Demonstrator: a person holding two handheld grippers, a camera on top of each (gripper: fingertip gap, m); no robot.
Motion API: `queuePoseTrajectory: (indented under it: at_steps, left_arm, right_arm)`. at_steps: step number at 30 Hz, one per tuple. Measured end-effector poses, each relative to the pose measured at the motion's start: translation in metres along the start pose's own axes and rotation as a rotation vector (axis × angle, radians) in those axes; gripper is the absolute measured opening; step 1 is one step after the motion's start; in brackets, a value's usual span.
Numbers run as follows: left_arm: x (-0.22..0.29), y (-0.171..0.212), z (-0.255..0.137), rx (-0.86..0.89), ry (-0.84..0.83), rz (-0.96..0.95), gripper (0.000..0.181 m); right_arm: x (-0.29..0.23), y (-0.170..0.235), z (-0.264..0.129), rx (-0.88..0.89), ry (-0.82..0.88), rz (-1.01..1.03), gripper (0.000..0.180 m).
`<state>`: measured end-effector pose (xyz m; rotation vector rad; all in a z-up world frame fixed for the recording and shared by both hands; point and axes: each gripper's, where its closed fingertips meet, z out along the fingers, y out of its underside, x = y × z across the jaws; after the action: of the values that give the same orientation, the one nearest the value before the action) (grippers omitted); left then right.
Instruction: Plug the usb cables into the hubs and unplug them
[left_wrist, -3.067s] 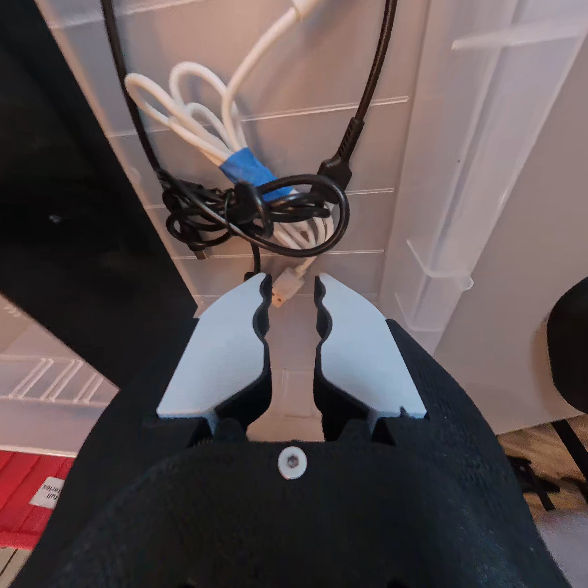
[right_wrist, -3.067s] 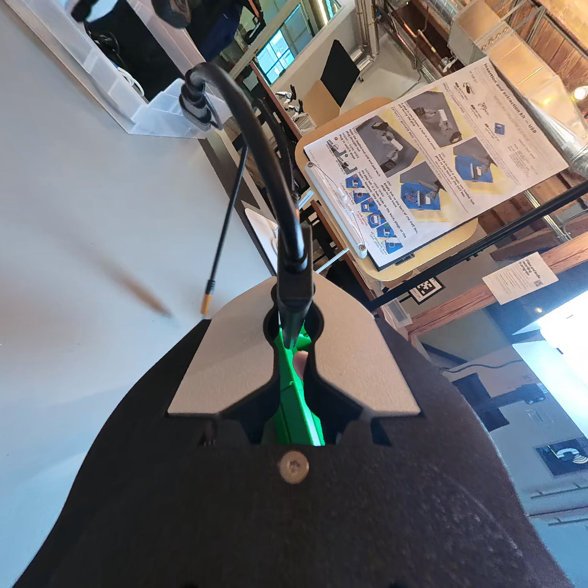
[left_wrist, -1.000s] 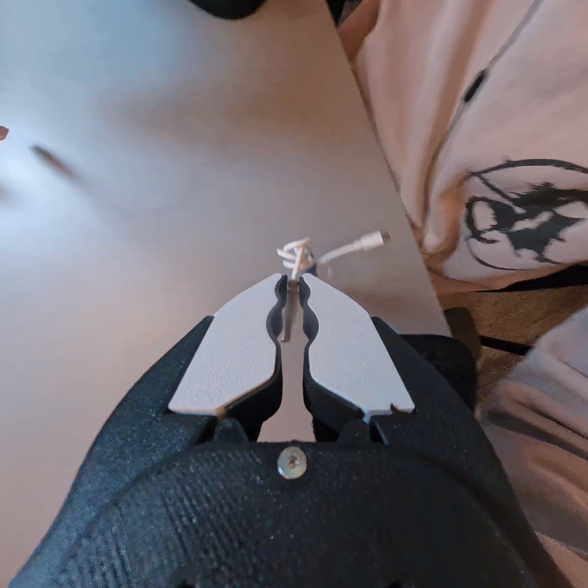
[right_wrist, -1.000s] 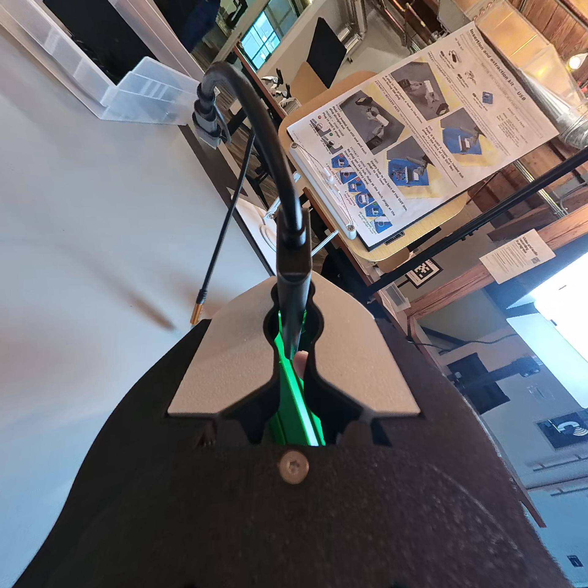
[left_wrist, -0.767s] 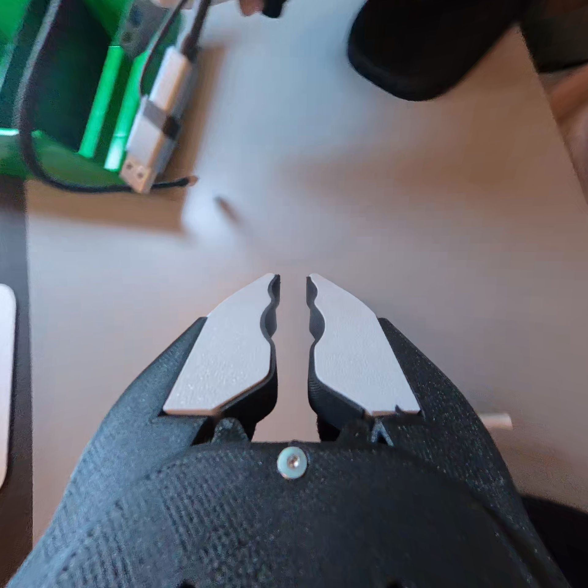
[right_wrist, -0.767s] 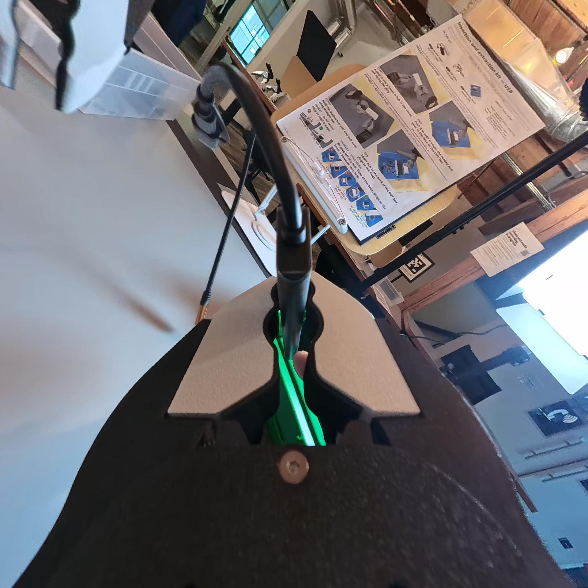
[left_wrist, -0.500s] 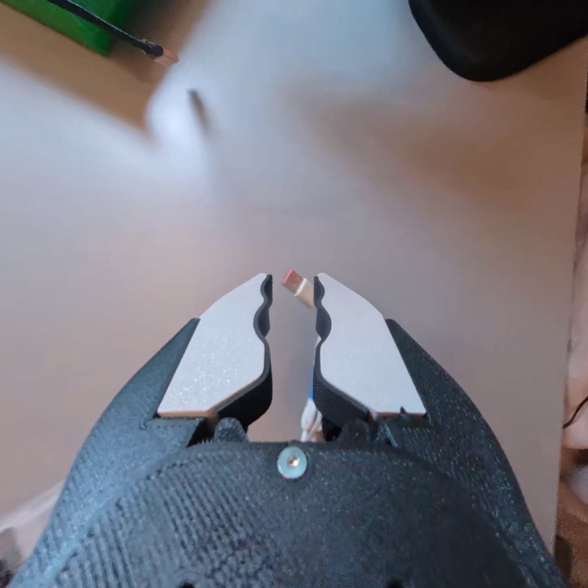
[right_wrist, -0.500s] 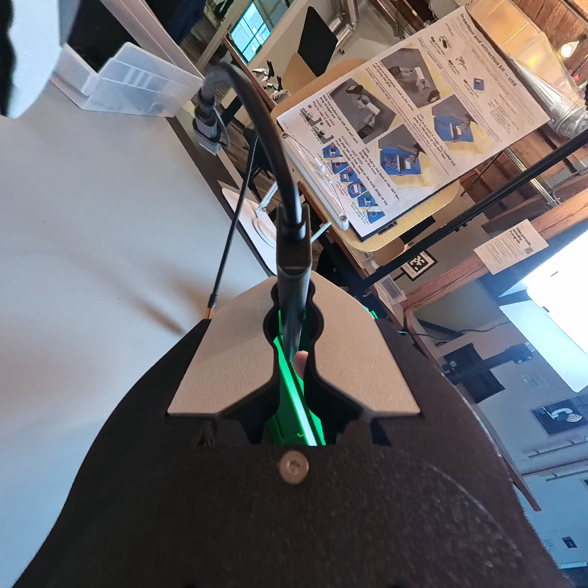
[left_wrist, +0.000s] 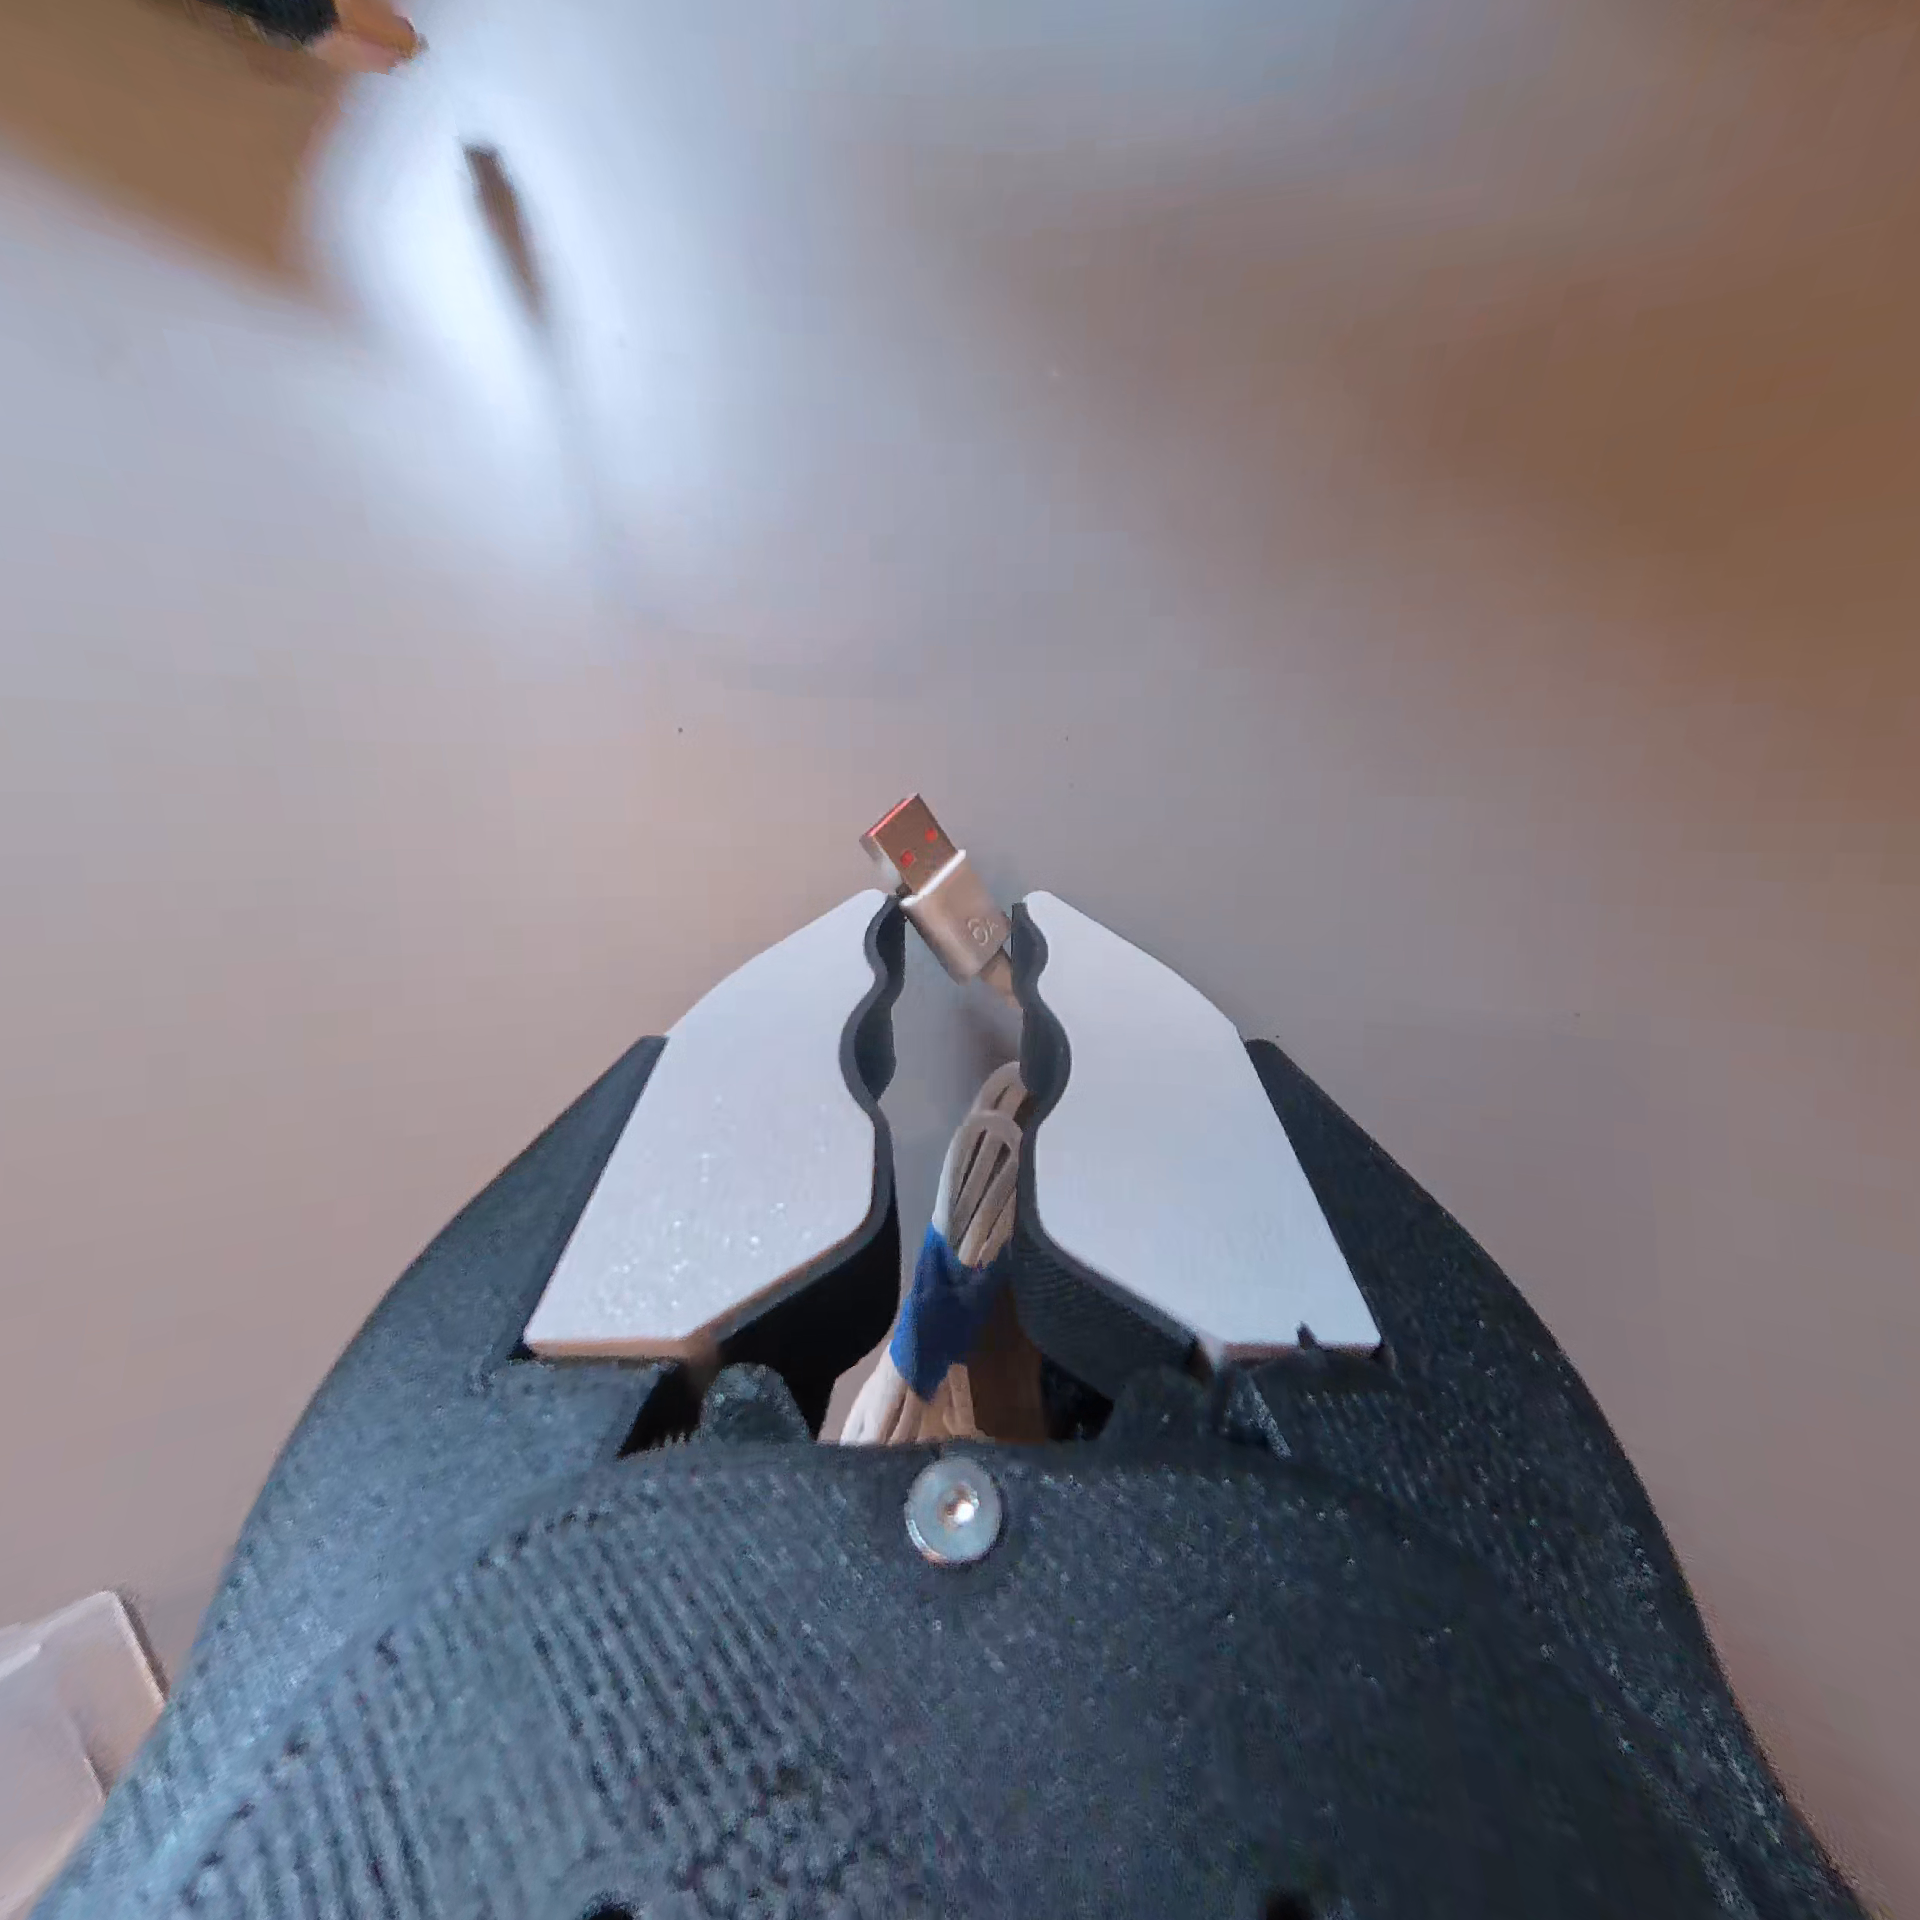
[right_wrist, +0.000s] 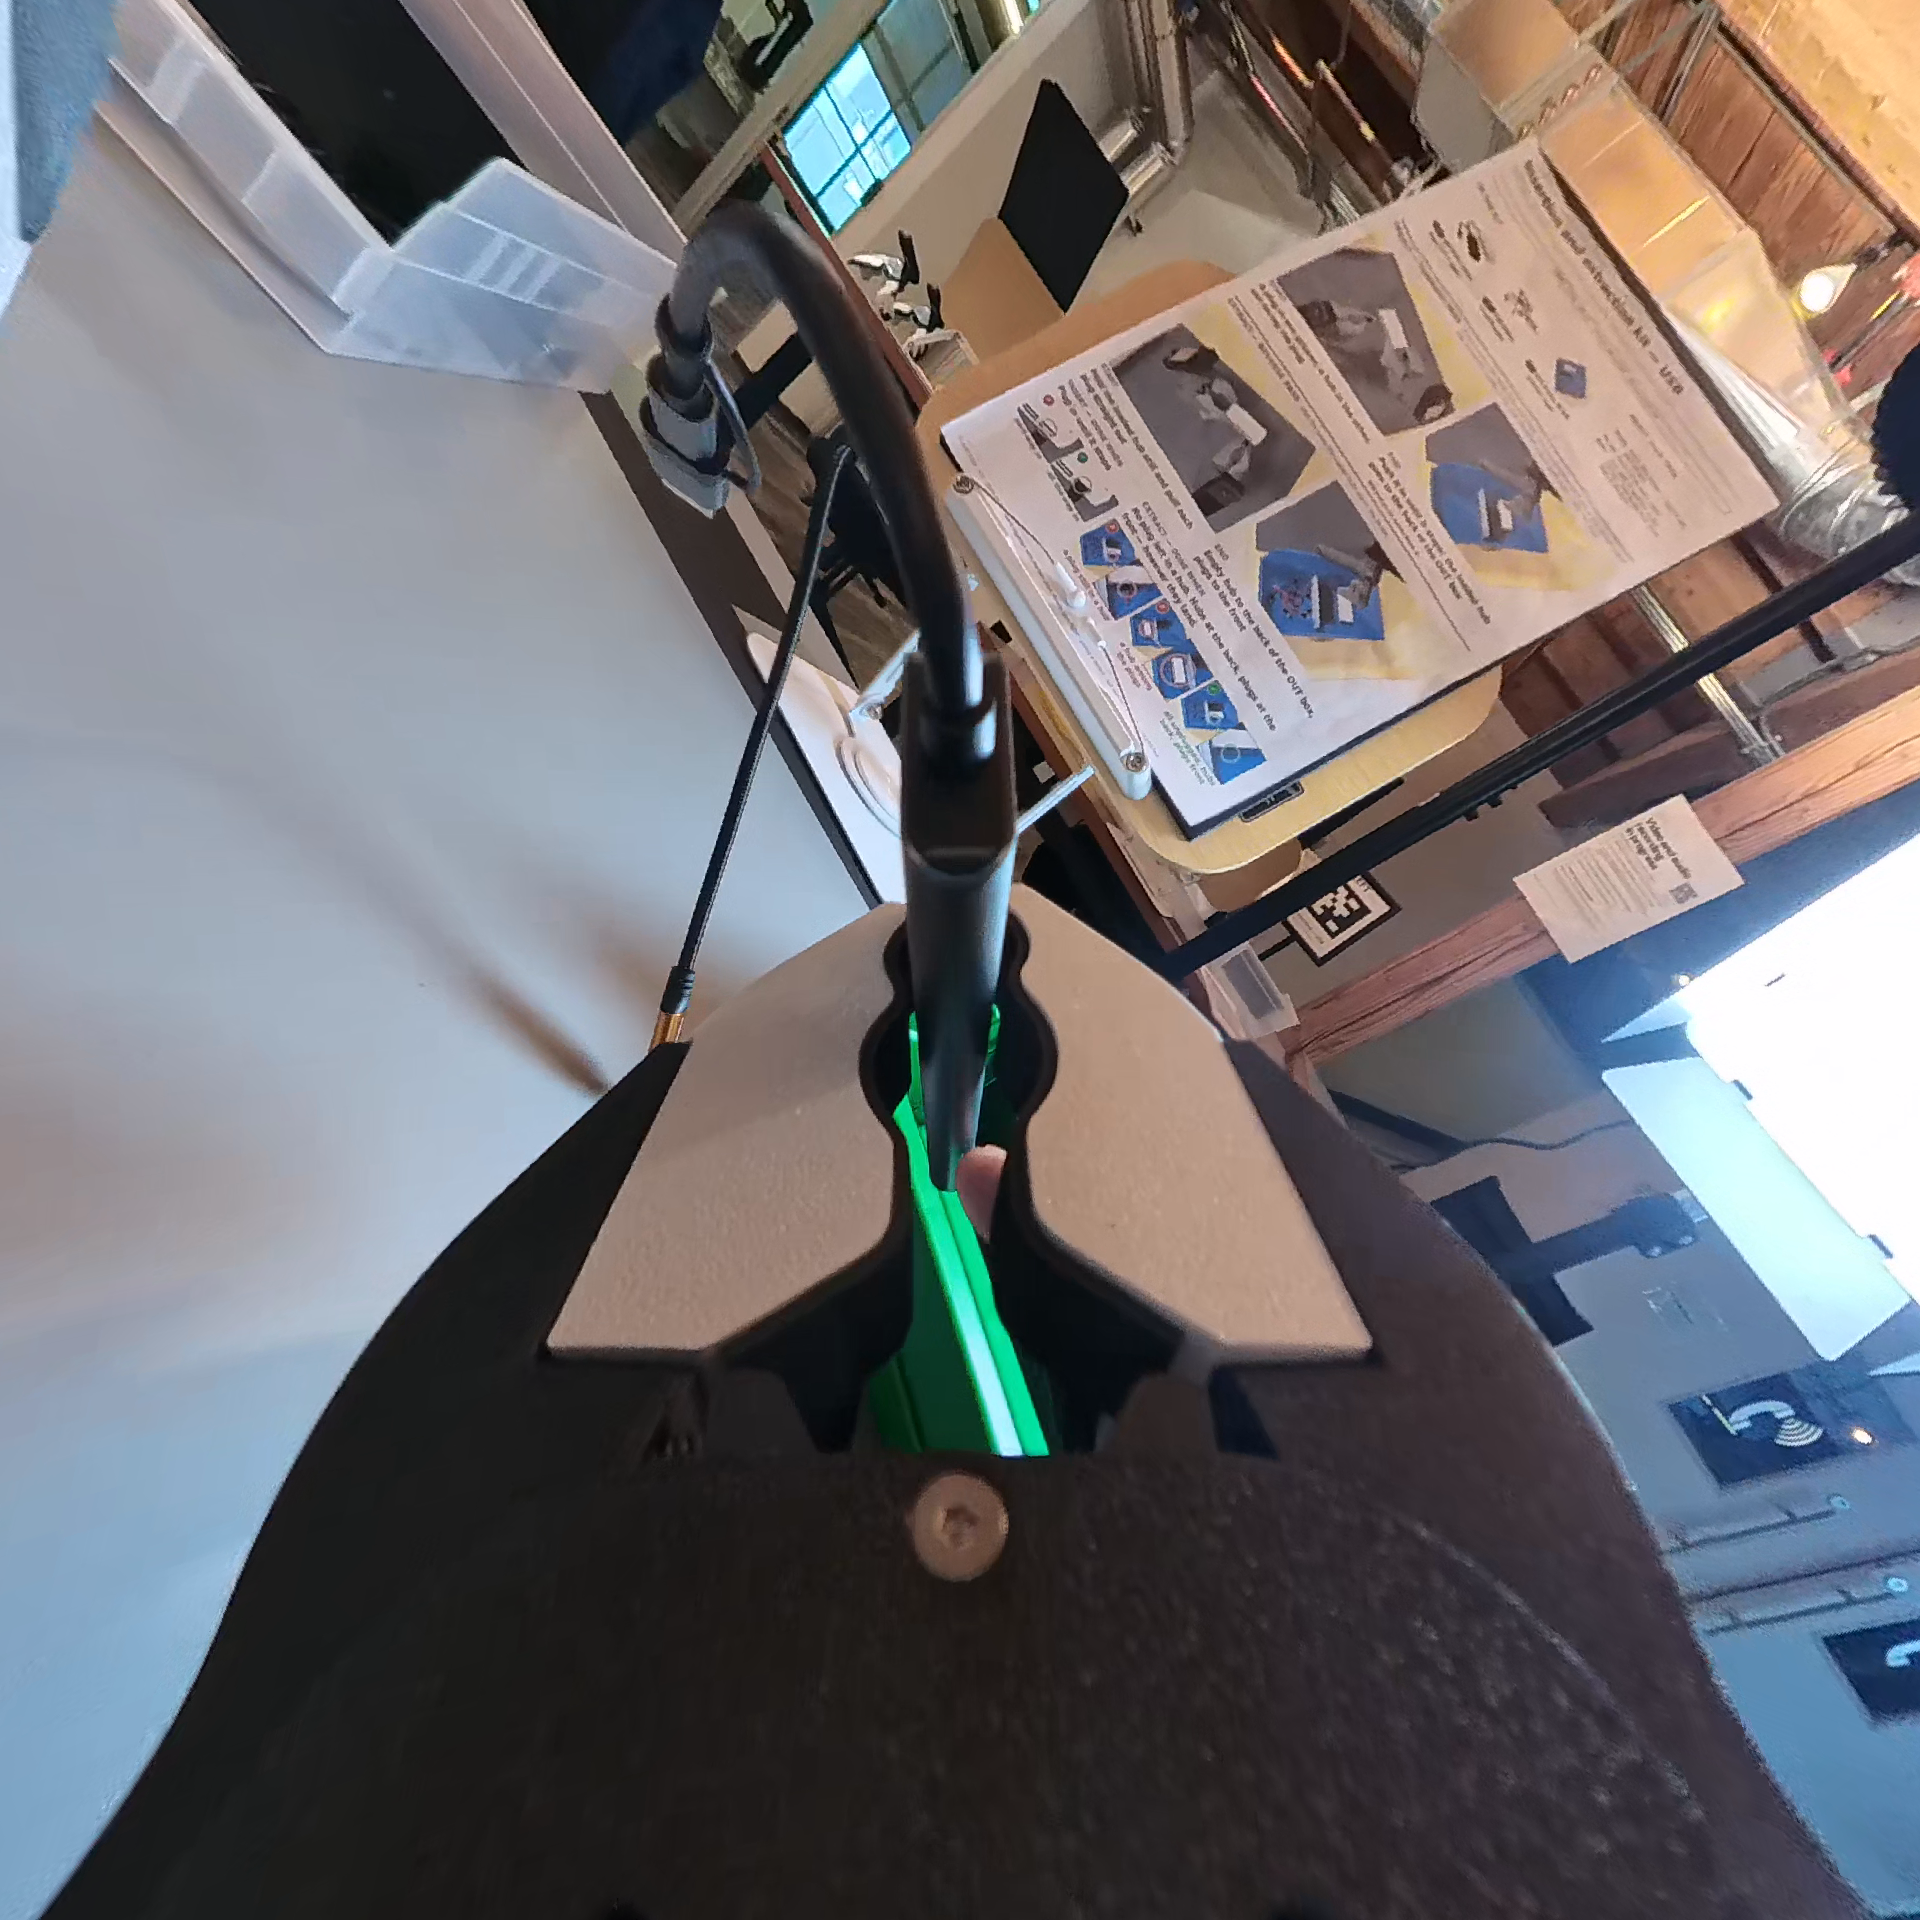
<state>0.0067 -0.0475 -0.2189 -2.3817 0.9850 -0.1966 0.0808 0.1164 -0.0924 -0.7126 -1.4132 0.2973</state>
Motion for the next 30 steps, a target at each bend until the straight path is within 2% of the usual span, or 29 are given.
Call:
queuePoseTrajectory:
  at_steps: [1, 5, 9, 17, 23, 27, 30]
  left_arm:
    - [0.0, -0.004, -0.003, 0.028, 0.006, 0.004, 0.02]
    - [0.003, -0.013, -0.009, 0.144, 0.051, 0.022, 0.02]
    - [0.001, -0.005, -0.004, 0.125, 0.045, 0.022, 0.021]
    - [-0.002, -0.015, -0.02, 0.219, 0.036, 0.024, 0.029]
    - [-0.004, -0.013, -0.027, 0.259, 0.053, -0.008, 0.033]
    - [-0.024, -0.026, -0.04, 0.37, -0.086, 0.051, 0.033]
    - [-0.061, -0.017, -0.047, 0.349, -0.335, 0.145, 0.028]
  right_arm:
    - [-0.001, -0.003, 0.0, 0.012, -0.003, -0.01, 0.011]
    - [-0.008, -0.02, -0.004, 0.084, -0.004, -0.091, 0.012]
    - [-0.021, -0.044, -0.007, 0.158, -0.017, -0.153, 0.012]
    - [-0.023, -0.087, -0.022, 0.337, -0.057, -0.027, 0.011]
    - [-0.023, -0.094, -0.025, 0.384, -0.084, 0.046, 0.012]
    - [-0.029, -0.094, -0.023, 0.396, -0.144, 0.137, 0.011]
    - [-0.037, -0.101, -0.023, 0.446, -0.275, 0.337, 0.012]
